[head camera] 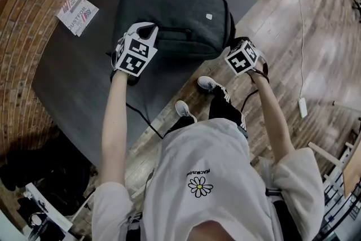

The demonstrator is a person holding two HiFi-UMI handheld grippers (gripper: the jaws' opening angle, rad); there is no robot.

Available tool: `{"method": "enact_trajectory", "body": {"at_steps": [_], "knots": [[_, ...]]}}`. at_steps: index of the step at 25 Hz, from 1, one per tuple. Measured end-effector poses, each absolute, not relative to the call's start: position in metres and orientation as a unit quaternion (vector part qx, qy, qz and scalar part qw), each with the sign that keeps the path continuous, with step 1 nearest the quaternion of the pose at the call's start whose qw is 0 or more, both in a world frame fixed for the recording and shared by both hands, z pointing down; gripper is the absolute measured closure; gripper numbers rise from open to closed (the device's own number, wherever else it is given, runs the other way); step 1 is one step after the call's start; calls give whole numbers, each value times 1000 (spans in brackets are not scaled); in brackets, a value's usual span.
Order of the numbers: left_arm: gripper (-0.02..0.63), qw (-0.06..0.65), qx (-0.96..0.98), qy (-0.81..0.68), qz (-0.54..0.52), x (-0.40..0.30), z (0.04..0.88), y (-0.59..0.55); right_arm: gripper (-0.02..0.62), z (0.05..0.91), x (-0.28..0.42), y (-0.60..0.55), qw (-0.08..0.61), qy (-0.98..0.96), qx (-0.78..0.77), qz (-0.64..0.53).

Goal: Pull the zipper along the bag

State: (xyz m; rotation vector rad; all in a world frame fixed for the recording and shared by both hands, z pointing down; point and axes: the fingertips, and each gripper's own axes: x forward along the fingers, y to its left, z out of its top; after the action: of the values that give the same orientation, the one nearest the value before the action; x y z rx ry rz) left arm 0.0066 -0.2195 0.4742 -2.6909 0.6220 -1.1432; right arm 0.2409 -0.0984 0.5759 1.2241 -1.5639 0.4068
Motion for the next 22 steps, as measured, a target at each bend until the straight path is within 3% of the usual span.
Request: {"method": "enact_trajectory", "body": {"at_steps": [4, 13, 18, 22], "knots": [[603, 92, -898, 215, -372, 9, 477, -219, 594, 575, 234, -79, 548, -663, 488, 147], [603, 90, -904, 217, -358, 11, 481, -221, 594, 571, 193, -49, 450, -706, 487, 249], [603, 92, -905, 219, -354, 10, 482, -222, 592, 571, 188, -43, 459, -695, 497, 244], [603, 98, -905, 219, -350, 11, 481, -221, 592, 569, 182, -38, 412, -694, 514, 291]]}}
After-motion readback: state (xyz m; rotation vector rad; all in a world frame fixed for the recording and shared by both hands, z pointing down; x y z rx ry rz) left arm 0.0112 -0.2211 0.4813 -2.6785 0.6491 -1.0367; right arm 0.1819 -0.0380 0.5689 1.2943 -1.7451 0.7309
